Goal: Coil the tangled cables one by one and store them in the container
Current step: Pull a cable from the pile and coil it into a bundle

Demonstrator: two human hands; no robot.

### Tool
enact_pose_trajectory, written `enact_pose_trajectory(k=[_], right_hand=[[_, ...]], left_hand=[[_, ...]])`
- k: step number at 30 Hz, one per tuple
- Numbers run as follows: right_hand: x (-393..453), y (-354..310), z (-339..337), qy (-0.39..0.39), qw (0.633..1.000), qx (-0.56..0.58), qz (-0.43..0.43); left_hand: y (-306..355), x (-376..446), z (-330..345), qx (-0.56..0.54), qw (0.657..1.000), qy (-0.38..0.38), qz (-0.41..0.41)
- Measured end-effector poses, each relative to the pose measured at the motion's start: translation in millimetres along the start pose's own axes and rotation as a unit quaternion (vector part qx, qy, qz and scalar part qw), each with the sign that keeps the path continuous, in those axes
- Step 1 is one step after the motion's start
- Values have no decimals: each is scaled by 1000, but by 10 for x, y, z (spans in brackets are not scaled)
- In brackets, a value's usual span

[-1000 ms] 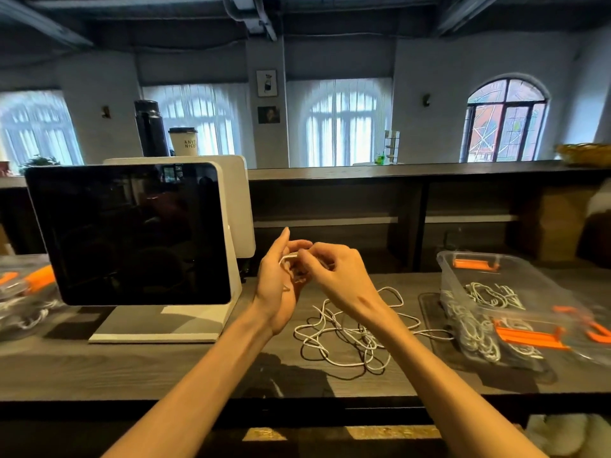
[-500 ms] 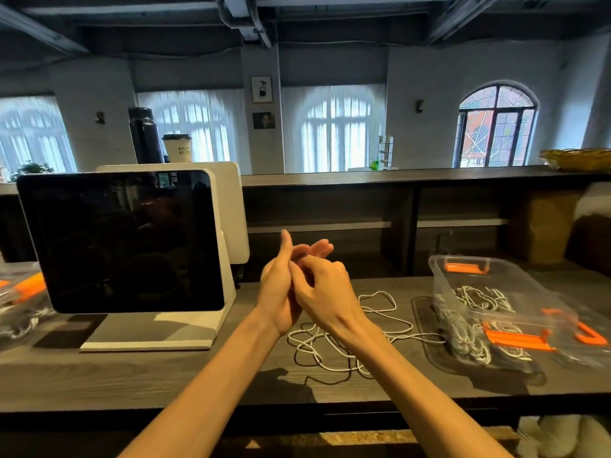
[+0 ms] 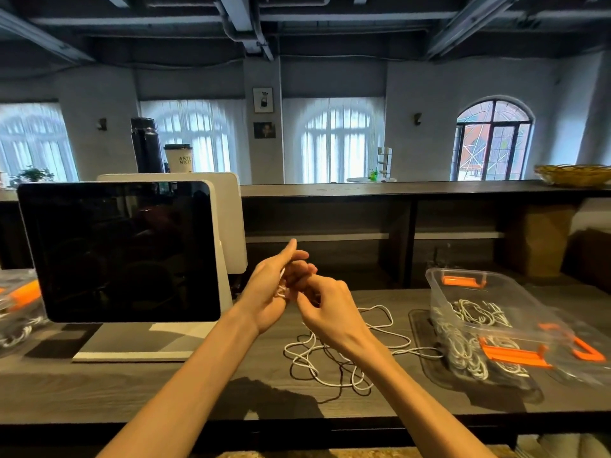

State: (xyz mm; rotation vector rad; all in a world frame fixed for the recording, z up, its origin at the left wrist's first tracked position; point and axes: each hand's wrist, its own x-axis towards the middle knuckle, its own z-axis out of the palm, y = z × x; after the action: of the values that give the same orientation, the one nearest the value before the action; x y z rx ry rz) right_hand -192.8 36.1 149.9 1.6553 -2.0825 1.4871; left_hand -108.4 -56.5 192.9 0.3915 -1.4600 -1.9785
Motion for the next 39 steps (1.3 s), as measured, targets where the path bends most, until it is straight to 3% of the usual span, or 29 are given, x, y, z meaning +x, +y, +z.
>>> enact_pose_trajectory(k=[4,8,14,19,22,24,27,32,36,39], right_hand=[[-15,-16,-52,-15,999,42,16],[-27,-40,-101,-64,985,145,62],[-29,-24,-84,-78,975,189,89],[-20,-18,-27,10,973,189,128],[-42,-23,-3,49,982,143,109],[-60,-52,11,38,986,131,93],[-100,-78,2,9,990,124,66],[-144,98,-224,-128,987,53,86],[-126,181,-376,-122,979,142,76],[-36,99,-405,-108,989,104,11]], left_hand=[[19,12,-36,-32,999,-24,-5],[2,0,-11,17,1000,-24,1],[-11,-30,32,-37,998,-32,-28],[-44,-64,65,-121,992,-35,-24],[-98,-87,68,-51,996,-65,15],[-106,-87,67,-12,999,-41,25],[-85,-67,8,-66,998,-3,9],[19,37,-285,-114,993,26,-20],[71,69,-366,48,998,32,-38],[35,44,-338,231,973,-22,-13]])
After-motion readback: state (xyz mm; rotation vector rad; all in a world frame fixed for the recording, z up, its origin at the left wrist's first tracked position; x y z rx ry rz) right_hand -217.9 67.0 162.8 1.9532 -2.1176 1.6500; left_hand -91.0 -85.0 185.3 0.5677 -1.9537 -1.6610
